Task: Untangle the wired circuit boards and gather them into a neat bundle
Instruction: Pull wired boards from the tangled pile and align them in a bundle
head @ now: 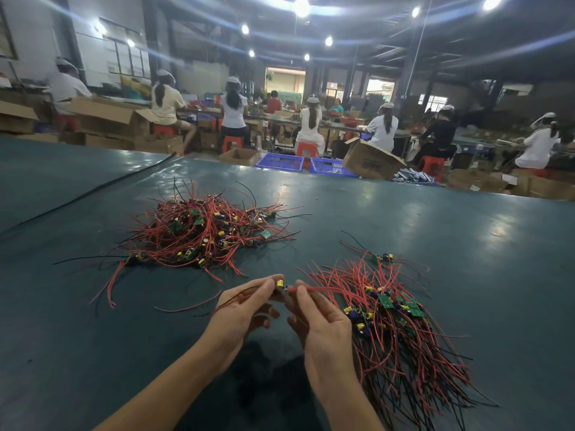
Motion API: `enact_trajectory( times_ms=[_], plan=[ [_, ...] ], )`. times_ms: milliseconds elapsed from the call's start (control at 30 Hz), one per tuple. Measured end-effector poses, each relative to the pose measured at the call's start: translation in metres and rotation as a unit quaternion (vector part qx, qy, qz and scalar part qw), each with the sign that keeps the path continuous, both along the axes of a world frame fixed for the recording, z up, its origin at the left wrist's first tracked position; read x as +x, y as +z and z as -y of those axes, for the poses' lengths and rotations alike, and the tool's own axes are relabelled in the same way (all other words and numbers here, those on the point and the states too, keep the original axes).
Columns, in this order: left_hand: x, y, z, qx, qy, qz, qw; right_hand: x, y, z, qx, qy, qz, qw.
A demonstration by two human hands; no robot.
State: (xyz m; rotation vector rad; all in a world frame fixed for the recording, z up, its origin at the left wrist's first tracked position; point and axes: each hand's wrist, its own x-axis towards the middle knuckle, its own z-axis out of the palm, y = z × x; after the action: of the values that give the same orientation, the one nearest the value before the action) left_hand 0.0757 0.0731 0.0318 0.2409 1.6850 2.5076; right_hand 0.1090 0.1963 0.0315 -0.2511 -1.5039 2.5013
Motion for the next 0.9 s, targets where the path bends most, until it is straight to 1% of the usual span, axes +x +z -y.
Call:
enact_trajectory(
  times_ms=[67, 100, 200, 333, 433, 533, 600, 733, 833, 900],
  plan=[
    [0.003, -0.001, -0.001, -0.02, -0.009, -0.027, 0.999, 0.002, -0.003, 0.006, 0.086, -0.021, -0.008, 0.996],
    [0.004, -0.001, -0.001, -0.029, -0.014, -0.038, 0.999, 0.003, -0.003, 0.007, 0.103, -0.03, -0.008, 0.994],
    [0.004, -0.002, 0.0, -0.069, -0.02, -0.063, 0.995, 0.004, 0.001, 0.006, 0.112, -0.044, 0.006, 0.993],
    [0.005, -0.002, -0.003, -0.123, -0.017, -0.063, 0.99, 0.007, 0.005, 0.008, 0.15, -0.025, 0.01, 0.988],
    [0.004, -0.002, -0.005, -0.164, -0.005, -0.061, 0.985, 0.008, 0.005, 0.008, 0.149, -0.018, 0.012, 0.989],
    [0.004, -0.002, -0.004, -0.19, -0.011, -0.09, 0.978, 0.005, 0.003, 0.006, 0.153, -0.034, 0.023, 0.987],
    [0.004, -0.003, -0.004, -0.206, -0.019, -0.114, 0.972, 0.004, 0.002, 0.005, 0.145, -0.049, 0.023, 0.988],
    [0.005, -0.005, -0.006, -0.234, -0.039, -0.153, 0.959, -0.001, 0.002, -0.001, 0.082, -0.076, 0.054, 0.992],
    [0.005, -0.005, -0.005, -0.228, -0.063, -0.156, 0.959, -0.007, 0.004, -0.016, 0.018, -0.119, 0.077, 0.99],
    [0.005, -0.002, -0.002, -0.214, -0.074, -0.152, 0.962, -0.01, 0.006, -0.03, -0.027, -0.154, 0.072, 0.985]
  ],
)
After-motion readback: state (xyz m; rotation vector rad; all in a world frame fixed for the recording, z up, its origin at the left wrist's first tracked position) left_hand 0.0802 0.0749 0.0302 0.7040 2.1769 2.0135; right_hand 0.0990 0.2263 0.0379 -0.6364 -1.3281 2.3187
